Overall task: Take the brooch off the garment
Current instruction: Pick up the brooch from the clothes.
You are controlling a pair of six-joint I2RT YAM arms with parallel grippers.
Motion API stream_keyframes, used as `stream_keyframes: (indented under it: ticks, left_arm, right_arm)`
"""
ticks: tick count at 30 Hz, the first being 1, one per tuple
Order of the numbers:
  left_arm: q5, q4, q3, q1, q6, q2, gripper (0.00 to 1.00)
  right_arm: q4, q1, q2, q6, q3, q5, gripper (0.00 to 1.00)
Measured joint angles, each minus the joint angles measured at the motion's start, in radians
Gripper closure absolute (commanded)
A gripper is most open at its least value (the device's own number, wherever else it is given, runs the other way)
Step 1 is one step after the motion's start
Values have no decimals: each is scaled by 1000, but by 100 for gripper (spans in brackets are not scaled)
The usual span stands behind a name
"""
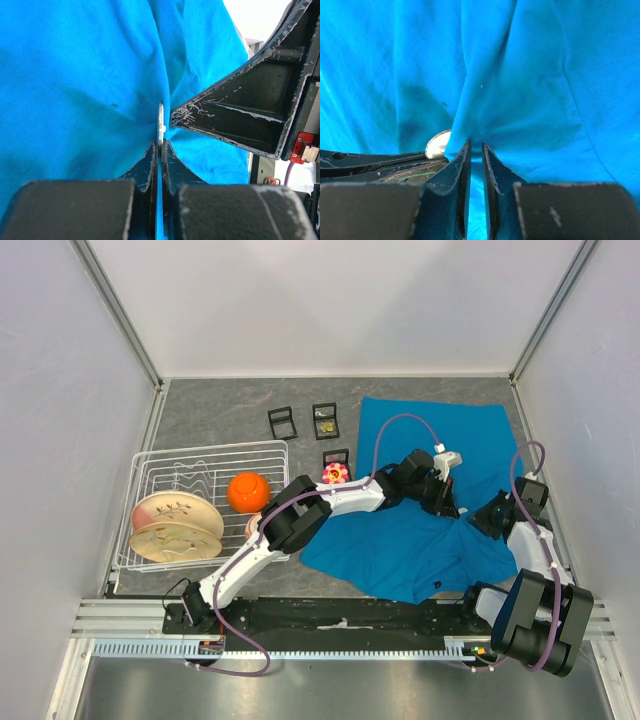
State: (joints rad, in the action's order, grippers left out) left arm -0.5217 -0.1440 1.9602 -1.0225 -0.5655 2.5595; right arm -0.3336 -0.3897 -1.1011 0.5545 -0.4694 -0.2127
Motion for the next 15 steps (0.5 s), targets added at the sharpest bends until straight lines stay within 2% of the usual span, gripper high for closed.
stream_keyframes:
  ticks: [3, 4, 6, 8, 10, 12, 15]
  left_arm:
    - [0, 0, 0, 0, -1, 0, 88]
    - [0, 0, 0, 0, -3, 0, 81]
    - [0, 2, 0, 0, -5, 0, 77]
    - [-1, 9, 0, 0, -10, 0, 76]
    - [-2, 21, 0, 0, -10, 0, 82]
    - [0, 38, 3, 0, -9, 0, 82]
    - [0, 48, 3, 0, -9, 0, 76]
  right_arm:
    - [-2, 0, 0, -1, 0, 20, 78]
    - [-3, 0, 0, -1, 0, 26, 78]
    - [-5, 0, 0, -2, 0, 33, 78]
    - [-6, 0, 0, -2, 0, 39, 78]
    - [-11, 1, 0, -2, 0, 53, 77]
    - [-18, 1, 2, -1, 0, 66, 75]
    - [-28, 1, 15, 0, 0, 78, 71]
